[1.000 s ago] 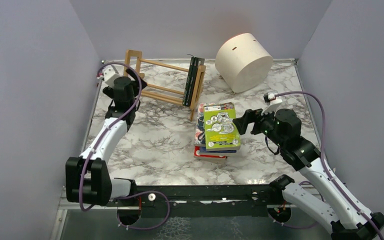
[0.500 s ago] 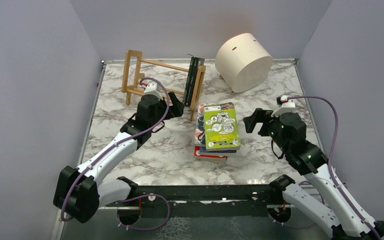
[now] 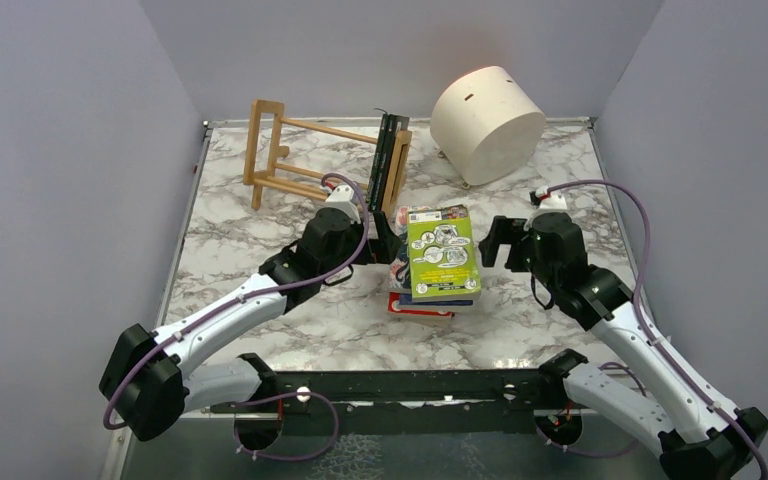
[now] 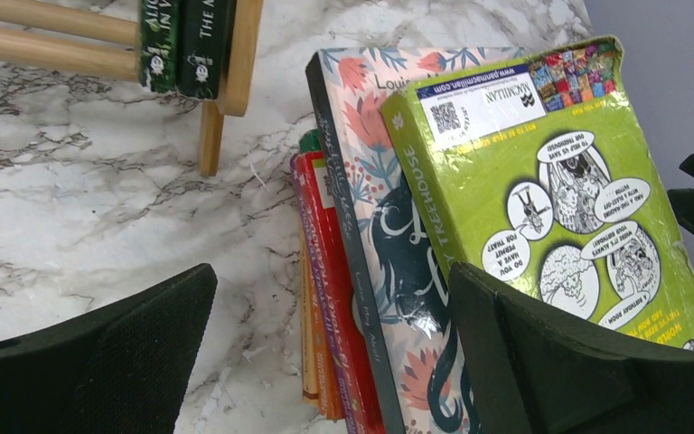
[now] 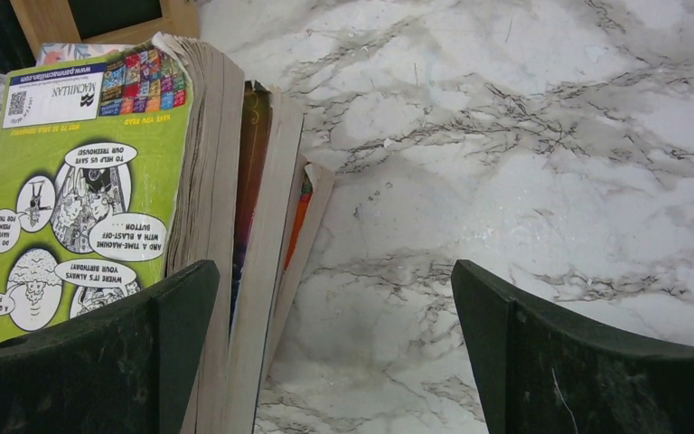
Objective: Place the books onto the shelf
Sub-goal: Pick up the book from the center of the board.
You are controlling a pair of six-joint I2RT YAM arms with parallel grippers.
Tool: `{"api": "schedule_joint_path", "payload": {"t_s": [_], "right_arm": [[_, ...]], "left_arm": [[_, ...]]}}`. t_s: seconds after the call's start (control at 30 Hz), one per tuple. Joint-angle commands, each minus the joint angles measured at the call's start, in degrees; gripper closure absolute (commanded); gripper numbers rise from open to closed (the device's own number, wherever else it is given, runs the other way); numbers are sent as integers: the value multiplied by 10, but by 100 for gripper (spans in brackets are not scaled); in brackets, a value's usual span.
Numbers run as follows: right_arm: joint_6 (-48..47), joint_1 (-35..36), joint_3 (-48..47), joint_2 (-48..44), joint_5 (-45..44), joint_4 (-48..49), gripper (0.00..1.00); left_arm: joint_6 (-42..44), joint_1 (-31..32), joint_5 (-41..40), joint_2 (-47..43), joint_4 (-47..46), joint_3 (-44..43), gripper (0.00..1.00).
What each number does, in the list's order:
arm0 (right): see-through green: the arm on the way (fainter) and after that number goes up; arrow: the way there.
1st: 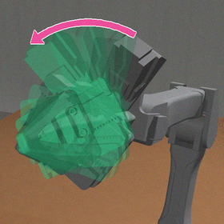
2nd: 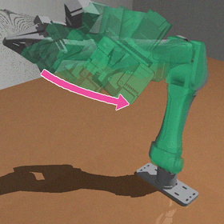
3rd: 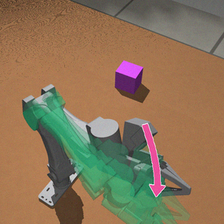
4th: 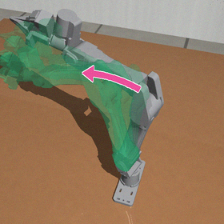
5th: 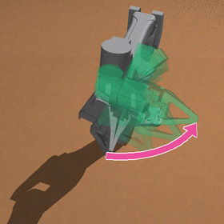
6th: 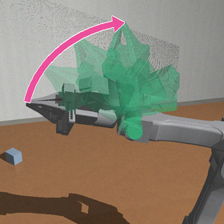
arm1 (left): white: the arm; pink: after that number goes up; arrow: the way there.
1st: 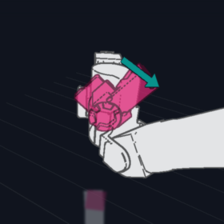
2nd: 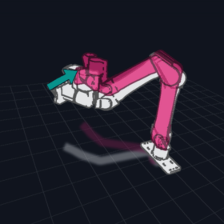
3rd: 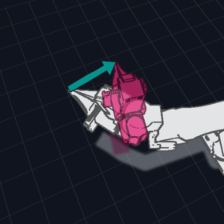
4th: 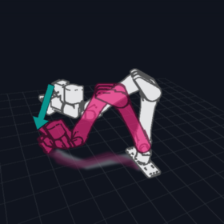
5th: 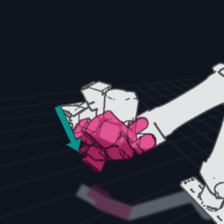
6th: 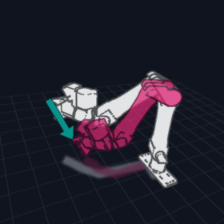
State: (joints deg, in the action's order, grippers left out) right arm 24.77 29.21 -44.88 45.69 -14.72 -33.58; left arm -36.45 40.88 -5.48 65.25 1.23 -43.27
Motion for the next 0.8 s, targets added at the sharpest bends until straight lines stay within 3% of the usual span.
{"api": "schedule_joint_path", "payload": {"t_s": [0.0,0.3,0.53,0.77], "right_arm": [[-3,3,-17,0,-9,-7,0],[-14,3,-4,6,50,25,0],[-23,3,8,9,94,47,1],[-27,3,8,13,106,50,1]], "left_arm": [[-14,22,-28,-11,6,5,2],[-19,43,-42,11,8,2,1],[-51,46,-78,-23,-1,23,1],[-83,46,3,-46,-77,46,1]]}}
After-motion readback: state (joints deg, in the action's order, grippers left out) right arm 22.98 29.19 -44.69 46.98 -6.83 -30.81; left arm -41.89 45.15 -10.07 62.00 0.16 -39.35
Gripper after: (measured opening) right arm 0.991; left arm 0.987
